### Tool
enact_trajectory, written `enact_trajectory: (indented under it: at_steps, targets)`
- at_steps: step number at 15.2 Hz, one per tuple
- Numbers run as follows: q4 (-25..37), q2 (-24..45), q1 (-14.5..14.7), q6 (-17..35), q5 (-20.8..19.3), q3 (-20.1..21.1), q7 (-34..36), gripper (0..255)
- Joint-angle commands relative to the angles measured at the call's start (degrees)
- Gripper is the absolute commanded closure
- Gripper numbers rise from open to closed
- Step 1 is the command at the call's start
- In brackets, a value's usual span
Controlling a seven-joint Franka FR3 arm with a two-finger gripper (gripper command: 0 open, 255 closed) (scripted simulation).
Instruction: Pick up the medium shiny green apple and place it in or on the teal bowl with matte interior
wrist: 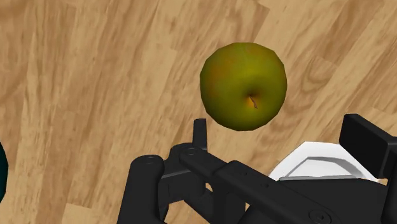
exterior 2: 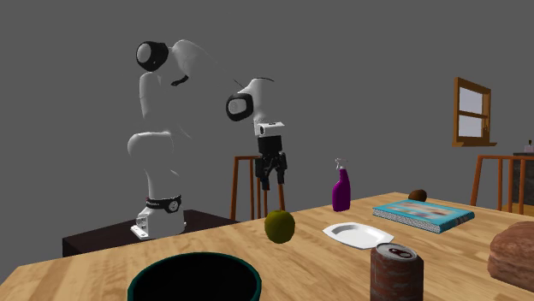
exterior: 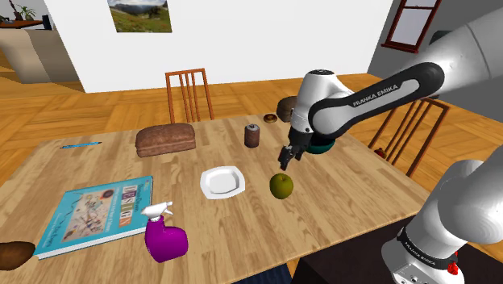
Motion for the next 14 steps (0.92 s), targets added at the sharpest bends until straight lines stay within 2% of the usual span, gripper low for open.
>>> enact_trajectory:
  at_steps: [1, 8, 14]
  targets:
    - [0.43, 4.03, 0.05, 3.69, -0.28, 0.48, 0.2, 0]
    - [-0.71, 9.05, 0.06, 9.84, -0.76, 0.93, 0.62, 0]
    - [-0.77, 9.49, 0.06, 10.34, -0.82, 0.96, 0.67, 0]
